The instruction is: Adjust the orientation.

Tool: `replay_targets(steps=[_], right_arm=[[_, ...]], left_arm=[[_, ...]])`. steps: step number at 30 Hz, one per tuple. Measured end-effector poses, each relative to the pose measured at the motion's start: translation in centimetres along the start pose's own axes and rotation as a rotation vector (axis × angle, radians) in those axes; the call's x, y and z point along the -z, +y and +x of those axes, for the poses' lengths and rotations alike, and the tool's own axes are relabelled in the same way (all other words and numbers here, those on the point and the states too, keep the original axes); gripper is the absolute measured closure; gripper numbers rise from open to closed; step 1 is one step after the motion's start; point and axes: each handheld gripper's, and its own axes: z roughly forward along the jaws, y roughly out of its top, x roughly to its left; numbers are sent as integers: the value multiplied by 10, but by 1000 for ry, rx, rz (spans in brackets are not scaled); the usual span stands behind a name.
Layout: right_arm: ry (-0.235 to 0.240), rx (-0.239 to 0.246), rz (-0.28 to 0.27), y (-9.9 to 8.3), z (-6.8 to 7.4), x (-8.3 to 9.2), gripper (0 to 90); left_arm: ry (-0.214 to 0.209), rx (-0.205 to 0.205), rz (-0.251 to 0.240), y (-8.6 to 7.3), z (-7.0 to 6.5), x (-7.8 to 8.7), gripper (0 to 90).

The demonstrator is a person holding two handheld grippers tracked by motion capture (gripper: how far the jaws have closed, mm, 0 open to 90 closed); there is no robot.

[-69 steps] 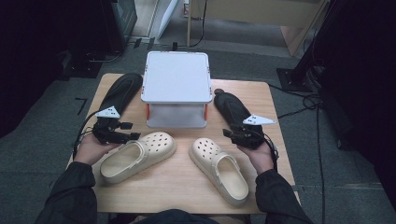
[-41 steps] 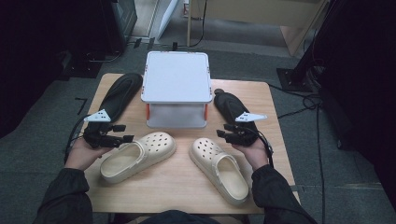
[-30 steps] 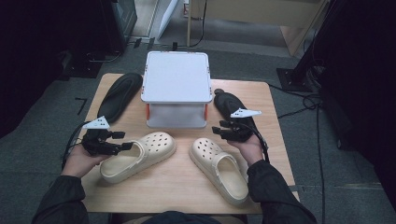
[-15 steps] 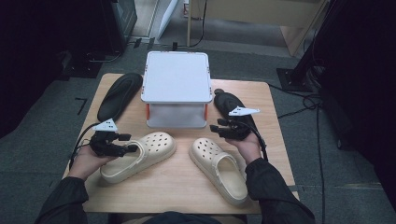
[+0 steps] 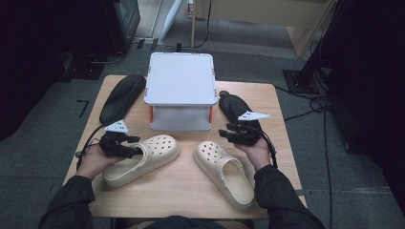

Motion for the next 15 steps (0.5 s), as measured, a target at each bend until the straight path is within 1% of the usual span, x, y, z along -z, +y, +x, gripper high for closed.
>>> replay_targets(steps=[1,2,4,5,6,7,10,11,13,15], right_arm=[[-2,3,-2,-1,0,1,497],[-6,-2,-5,-2,0,3,496],[-13,-6,-6,-3,-1,6,497],[-14,-15,-1,-4,-1,7,496],[-17,-17,-7,-5,-2,9,496],[-20,-16,-17,-5,-3,10,497],[-25,-28,-19,-6,-4,12,497],[-24,-28,-21,-6,-4,12,496],[-23,-28,-23,-6,-4,12,497],[-21,-27,-22,-6,-4,12,498]], left_arm=[[-13,1,9,1,1,0,428],[-16,6,13,2,1,-1,473],[-11,4,18,4,1,0,485],[-11,5,21,4,1,0,488],[-11,11,20,4,1,0,491],[-5,9,22,5,1,0,503],[9,-4,27,5,0,1,532],[9,-4,27,5,0,1,540],[32,-1,28,7,-2,3,561],[36,-1,27,7,-2,3,577]])
